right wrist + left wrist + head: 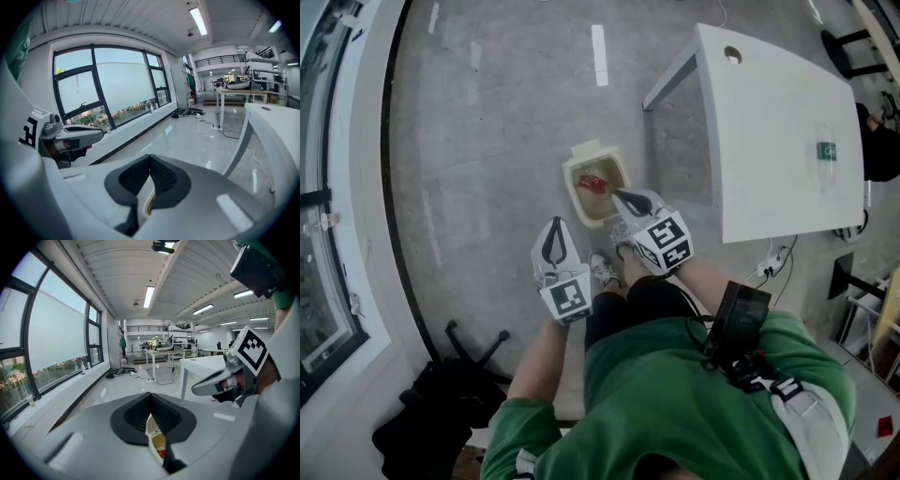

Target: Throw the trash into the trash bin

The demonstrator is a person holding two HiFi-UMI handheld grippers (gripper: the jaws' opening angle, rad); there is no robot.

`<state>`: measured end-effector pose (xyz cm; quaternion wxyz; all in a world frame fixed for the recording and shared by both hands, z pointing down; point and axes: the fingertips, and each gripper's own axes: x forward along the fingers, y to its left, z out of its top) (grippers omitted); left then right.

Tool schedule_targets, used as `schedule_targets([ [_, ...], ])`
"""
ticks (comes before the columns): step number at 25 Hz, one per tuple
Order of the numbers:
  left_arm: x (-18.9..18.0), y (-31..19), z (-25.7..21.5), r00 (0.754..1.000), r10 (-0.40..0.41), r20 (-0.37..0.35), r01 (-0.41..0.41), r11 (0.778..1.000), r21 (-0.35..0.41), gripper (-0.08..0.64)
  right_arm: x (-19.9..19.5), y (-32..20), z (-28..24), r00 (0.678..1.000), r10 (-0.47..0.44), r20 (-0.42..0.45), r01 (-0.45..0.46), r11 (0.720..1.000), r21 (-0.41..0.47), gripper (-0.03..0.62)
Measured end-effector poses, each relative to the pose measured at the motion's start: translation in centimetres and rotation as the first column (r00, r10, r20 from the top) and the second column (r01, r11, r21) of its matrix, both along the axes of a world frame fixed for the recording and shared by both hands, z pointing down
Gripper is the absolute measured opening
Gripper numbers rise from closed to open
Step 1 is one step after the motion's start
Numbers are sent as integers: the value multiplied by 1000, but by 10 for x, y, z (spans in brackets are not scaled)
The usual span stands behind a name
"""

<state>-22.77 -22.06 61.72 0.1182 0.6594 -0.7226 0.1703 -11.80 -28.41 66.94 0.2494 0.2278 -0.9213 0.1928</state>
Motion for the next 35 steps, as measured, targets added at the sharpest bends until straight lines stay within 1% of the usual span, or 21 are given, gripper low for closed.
schedule_targets([
  [2, 3, 1, -15, 1000, 5, -6, -5, 1000, 13, 5, 6, 3, -21, 1000, 13, 22, -14, 1000, 21, 5],
  [4, 8, 3, -35, 999, 6, -33, -5, 999, 36, 5, 13, 9, -45, 999, 27, 44, -28, 999, 40, 4],
  [6, 13, 1, -62, 998, 7, -65, -1, 996, 95, 5, 20, 13, -72, 997, 38, 71, -43, 997, 65, 4],
  [7, 13, 0, -73, 998, 7, -69, 1, 993, 116, 5, 22, 14, -85, 995, 43, 87, -50, 995, 82, 4],
  [9, 15, 2, -90, 999, 13, -45, -7, 991, 132, 5, 26, 14, -112, 991, 49, 122, -64, 990, 122, 4],
  [11, 19, 4, -112, 999, 23, -37, -16, 987, 163, 5, 31, 17, -135, 987, 53, 151, -77, 984, 158, 3],
  [14, 28, 10, -137, 998, 59, -26, -52, 974, 222, 5, 40, 23, -163, 980, 60, 188, -98, 975, 200, 3],
  [16, 31, 13, -151, 997, 81, -12, -75, 966, 246, 5, 42, 25, -180, 975, 69, 212, -117, 967, 224, 4],
  [19, 33, 21, -170, 995, 95, -1, -91, 956, 279, 5, 46, 32, -200, 967, 82, 242, -144, 957, 251, 3],
  [23, 38, 34, -188, 994, 103, -18, -93, 946, 309, 5, 55, 46, -225, 958, 87, 273, -166, 946, 279, 4],
  [28, 45, 48, -210, 993, 119, -21, -103, 925, 366, 5, 64, 61, -251, 946, 98, 310, -194, 935, 296, 3],
  [35, 51, 74, -227, 990, 139, -35, -113, 907, 406, 5, 75, 89, -282, 935, 107, 338, -228, 911, 343, 3],
])
